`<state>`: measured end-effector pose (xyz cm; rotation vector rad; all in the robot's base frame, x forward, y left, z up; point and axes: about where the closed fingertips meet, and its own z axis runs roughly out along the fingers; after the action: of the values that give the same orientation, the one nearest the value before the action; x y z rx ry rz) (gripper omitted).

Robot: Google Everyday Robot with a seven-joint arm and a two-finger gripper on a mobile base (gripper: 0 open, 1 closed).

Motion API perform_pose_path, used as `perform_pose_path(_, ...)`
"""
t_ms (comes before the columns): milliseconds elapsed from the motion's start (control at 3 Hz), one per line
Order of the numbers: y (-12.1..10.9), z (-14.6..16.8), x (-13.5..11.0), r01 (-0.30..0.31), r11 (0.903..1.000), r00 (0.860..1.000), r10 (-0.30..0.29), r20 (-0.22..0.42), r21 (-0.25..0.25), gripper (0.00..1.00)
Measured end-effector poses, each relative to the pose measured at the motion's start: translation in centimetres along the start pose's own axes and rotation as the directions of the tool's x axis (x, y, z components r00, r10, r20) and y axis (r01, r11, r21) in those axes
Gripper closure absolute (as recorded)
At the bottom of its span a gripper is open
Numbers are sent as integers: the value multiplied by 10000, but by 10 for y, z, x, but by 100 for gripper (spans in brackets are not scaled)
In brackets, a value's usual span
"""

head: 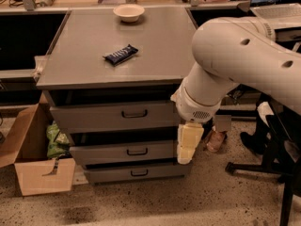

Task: Open top drawer

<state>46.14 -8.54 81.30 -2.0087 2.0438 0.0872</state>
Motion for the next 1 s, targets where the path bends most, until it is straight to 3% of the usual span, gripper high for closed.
perform_pose_path(333,-3,1,0,1,10000,10000,-1,-42,86,0)
perform_pose_path(667,-54,22,7,425,9953,9954,-346,-893,876,0)
perform_pose_path(1000,-97,45,14,804,9879,9858,-592,-1568,1326,0)
